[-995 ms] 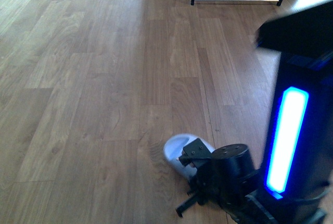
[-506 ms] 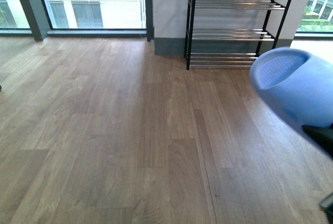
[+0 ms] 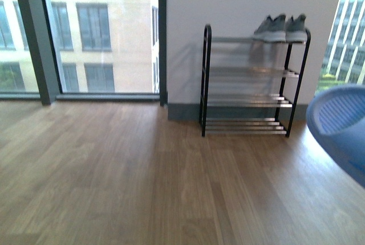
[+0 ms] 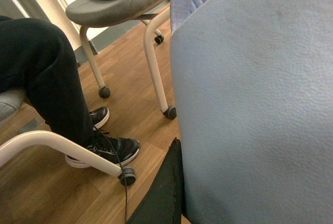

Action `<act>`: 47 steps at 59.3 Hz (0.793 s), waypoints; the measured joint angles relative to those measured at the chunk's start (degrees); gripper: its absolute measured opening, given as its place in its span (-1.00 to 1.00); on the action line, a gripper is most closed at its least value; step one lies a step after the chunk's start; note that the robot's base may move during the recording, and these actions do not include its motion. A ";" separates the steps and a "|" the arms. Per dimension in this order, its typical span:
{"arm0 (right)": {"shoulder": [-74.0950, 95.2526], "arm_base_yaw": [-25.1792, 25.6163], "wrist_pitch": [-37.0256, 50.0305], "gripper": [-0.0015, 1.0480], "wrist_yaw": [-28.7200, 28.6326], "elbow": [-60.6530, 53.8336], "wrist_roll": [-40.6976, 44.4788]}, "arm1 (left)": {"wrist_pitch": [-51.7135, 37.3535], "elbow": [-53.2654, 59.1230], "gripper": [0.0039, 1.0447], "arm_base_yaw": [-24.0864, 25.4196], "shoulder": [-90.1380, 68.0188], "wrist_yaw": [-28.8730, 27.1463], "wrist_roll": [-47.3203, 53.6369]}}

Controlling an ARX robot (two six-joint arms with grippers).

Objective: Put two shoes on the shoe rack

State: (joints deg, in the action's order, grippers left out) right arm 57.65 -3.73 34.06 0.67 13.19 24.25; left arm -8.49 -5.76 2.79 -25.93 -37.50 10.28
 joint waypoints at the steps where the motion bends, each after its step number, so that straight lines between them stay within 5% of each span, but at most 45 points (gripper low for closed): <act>1: 0.00 0.00 0.00 -0.97 0.00 0.00 0.00 | 0.00 0.00 -0.97 0.00 0.00 0.00 0.00; 47: -0.04 -0.26 0.00 -0.97 0.00 -0.04 0.00 | 0.00 0.00 -0.97 0.00 0.00 -0.02 0.00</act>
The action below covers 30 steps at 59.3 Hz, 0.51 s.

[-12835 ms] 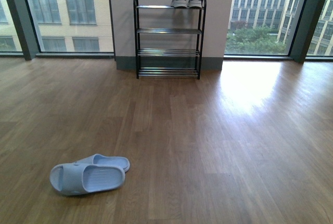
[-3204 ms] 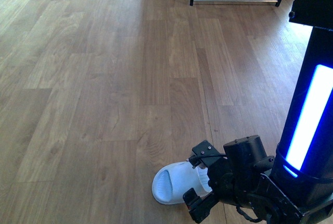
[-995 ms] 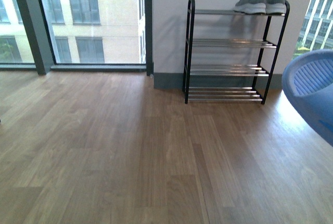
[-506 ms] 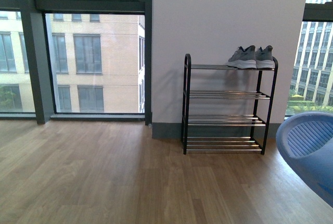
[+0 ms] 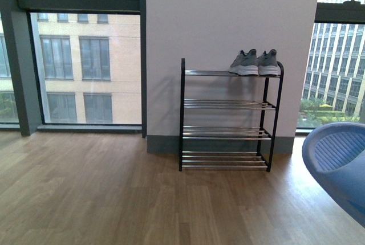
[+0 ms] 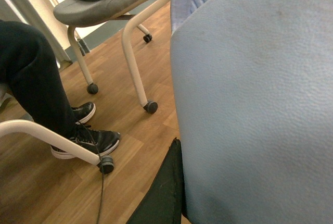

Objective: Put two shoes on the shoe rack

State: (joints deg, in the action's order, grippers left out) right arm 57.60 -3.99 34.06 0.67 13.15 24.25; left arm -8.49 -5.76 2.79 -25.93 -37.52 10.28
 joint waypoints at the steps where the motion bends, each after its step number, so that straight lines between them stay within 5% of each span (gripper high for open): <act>1: 0.00 0.02 0.00 -0.97 0.02 0.00 0.00 | 0.00 0.00 -0.97 0.00 0.02 0.00 0.00; 30: 0.00 0.20 0.00 -0.97 0.15 -0.09 0.00 | 0.00 0.02 -0.97 0.00 0.02 0.07 0.00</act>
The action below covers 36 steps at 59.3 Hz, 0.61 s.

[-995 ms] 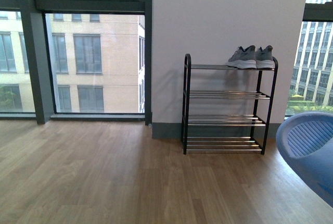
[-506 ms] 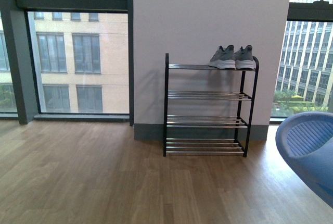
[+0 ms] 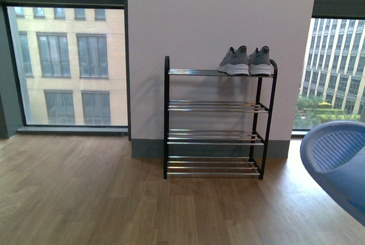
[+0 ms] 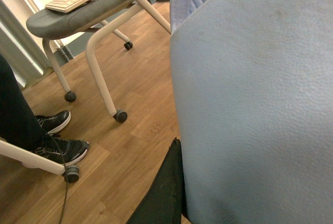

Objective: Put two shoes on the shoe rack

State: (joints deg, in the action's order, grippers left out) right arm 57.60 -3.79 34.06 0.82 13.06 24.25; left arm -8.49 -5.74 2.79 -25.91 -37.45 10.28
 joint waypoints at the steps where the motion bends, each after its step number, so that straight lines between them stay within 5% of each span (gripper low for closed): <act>1: 0.00 0.00 -0.02 -0.97 0.00 0.00 0.00 | 0.00 0.00 -0.97 0.00 0.00 0.00 0.00; 36: 0.00 -0.11 0.00 -0.97 -0.39 -0.02 0.00 | 0.00 0.00 -0.97 0.02 0.00 -0.11 0.00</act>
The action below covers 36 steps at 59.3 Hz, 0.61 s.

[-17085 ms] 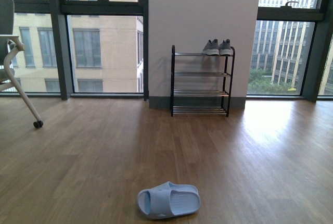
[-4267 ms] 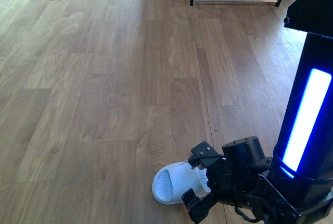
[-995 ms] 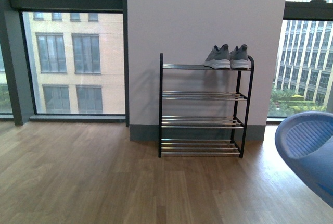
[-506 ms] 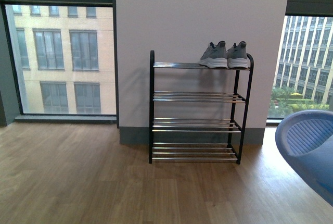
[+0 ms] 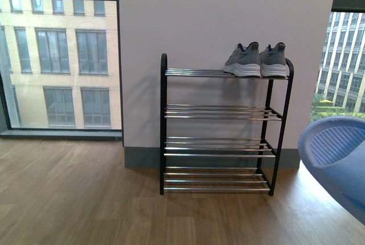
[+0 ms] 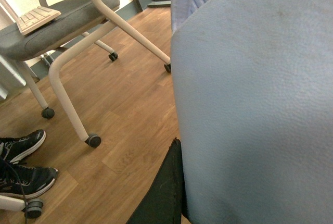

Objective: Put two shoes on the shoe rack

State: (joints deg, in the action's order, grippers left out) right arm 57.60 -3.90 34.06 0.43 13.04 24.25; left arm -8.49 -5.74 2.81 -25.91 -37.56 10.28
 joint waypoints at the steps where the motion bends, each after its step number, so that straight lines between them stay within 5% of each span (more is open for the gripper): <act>1: 0.00 -0.04 -0.02 -0.97 0.02 0.00 0.00 | 0.00 0.00 -0.97 -0.02 0.00 0.04 0.00; 36: 0.02 0.13 -0.07 -0.97 0.55 -0.33 -0.02 | 0.00 0.02 -0.97 -0.02 0.04 0.15 0.00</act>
State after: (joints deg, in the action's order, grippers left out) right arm 57.63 -3.77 34.00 0.97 12.71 24.23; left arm -8.49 -5.72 2.79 -25.87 -37.41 10.28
